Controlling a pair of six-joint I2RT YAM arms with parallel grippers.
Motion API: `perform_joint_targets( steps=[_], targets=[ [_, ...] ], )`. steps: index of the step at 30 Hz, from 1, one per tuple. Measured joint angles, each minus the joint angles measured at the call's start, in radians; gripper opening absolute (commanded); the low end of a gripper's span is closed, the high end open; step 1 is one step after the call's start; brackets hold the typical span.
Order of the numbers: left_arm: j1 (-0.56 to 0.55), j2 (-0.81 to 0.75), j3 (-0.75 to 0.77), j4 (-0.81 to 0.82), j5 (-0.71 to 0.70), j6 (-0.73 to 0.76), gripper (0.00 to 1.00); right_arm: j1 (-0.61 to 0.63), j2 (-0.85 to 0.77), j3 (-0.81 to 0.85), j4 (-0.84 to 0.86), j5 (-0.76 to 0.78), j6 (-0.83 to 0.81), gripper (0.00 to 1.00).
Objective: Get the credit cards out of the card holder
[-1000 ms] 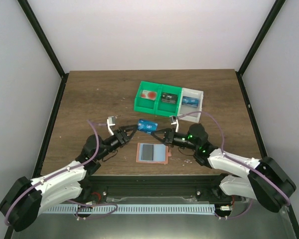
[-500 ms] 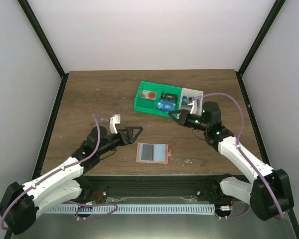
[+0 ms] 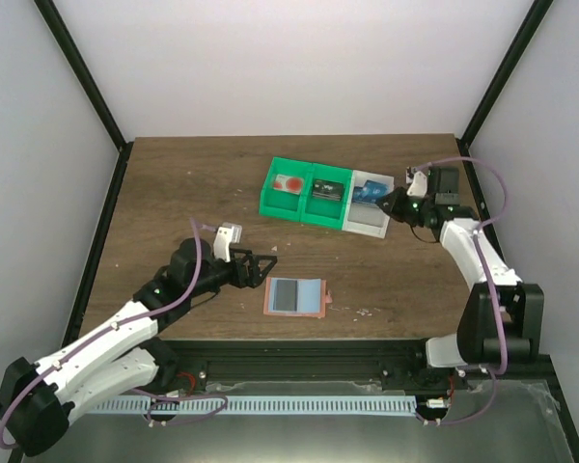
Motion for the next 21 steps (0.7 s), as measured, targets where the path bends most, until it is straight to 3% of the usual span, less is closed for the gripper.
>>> perform_joint_targets(
  steps=[7,21],
  targets=[
    [0.0,-0.018,-0.012,0.001,0.019,0.017,1.0,-0.019,0.174,0.188,-0.117,0.066,-0.085,0.0],
    [0.002,-0.073,-0.014,0.002,-0.007,0.023,1.0,-0.02,0.421,0.387,-0.224,0.068,-0.142,0.01]
  ],
)
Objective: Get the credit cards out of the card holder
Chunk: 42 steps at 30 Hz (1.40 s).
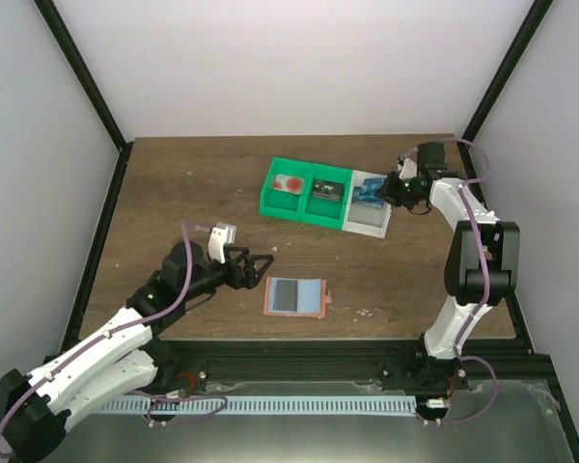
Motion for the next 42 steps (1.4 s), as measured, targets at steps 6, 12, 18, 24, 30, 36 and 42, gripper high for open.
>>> perform_joint_targets(
  steps=[6,12,18,24,30,36,42],
  targets=[
    [0.002,-0.003,-0.003,0.0,-0.006,0.0,1.0,0.0,0.065,0.032,-0.014,-0.001,-0.012,0.01],
    [0.004,-0.006,-0.003,0.0,-0.009,-0.001,1.0,0.0,0.11,0.054,-0.021,-0.011,-0.012,0.0],
    [0.005,-0.008,-0.006,0.0,-0.008,-0.001,1.0,0.0,0.13,0.071,-0.022,-0.021,-0.009,0.0],
    [0.005,-0.014,-0.01,0.0,-0.008,-0.005,1.0,0.0,0.187,0.138,-0.033,-0.032,-0.008,0.0],
    [0.005,-0.018,-0.014,0.0,-0.008,-0.006,1.0,0.0,0.222,0.163,-0.046,-0.037,-0.008,0.02],
    [0.005,-0.019,-0.023,0.002,-0.008,-0.009,1.0,0.0,0.226,0.163,-0.048,-0.032,-0.007,0.04],
    [0.005,-0.019,-0.026,0.003,-0.008,-0.009,1.0,0.0,0.226,0.163,-0.047,-0.024,0.004,0.07]
  ],
)
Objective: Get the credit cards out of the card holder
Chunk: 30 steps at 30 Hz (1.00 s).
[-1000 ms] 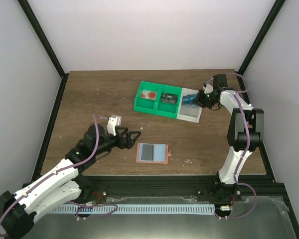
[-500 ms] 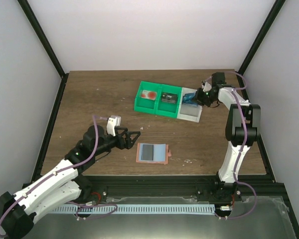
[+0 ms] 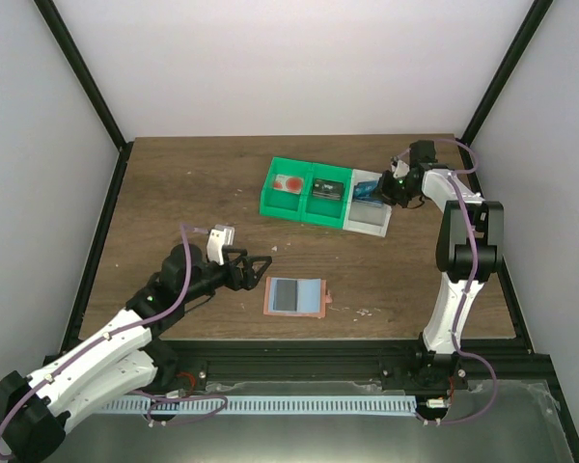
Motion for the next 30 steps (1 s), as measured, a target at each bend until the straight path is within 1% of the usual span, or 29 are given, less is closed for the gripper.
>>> perform_joint_targets(
  steps=[4,15,30],
  targets=[
    [0.0,0.0,0.0,0.0,0.0,0.0,1.0,0.0,0.001,0.0,0.001,0.011,0.007,0.11],
    [0.0,0.0,-0.004,0.001,0.0,-0.005,0.99,0.0,0.011,0.013,0.009,0.039,0.013,0.14],
    [0.0,-0.012,-0.004,-0.004,0.0,-0.02,0.99,0.0,0.011,0.045,0.01,0.085,0.037,0.25]
  ],
)
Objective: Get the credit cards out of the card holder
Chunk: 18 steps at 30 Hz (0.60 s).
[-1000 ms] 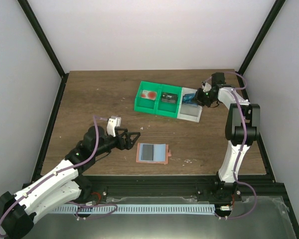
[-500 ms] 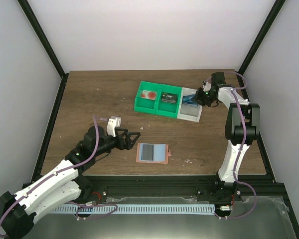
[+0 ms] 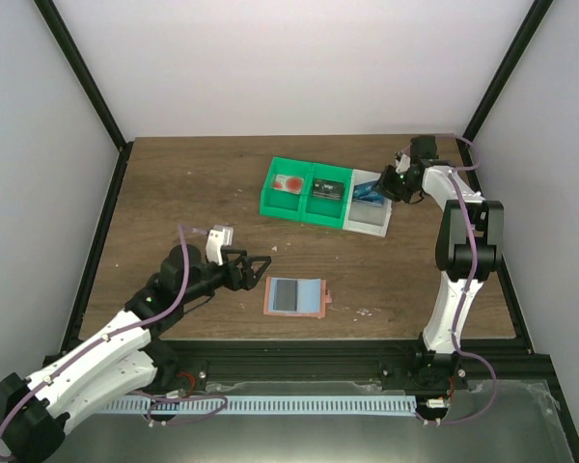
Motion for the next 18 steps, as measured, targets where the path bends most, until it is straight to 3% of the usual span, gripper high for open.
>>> perform_joint_targets(
  steps=[5,18],
  targets=[
    [0.0,-0.001,0.0,-0.008,0.0,-0.003,0.99,0.0,0.0,0.0,-0.002,0.019,0.02,0.32],
    [0.0,0.021,0.0,-0.024,-0.005,-0.029,0.99,0.0,-0.069,0.01,-0.031,0.074,0.069,0.38]
  ],
)
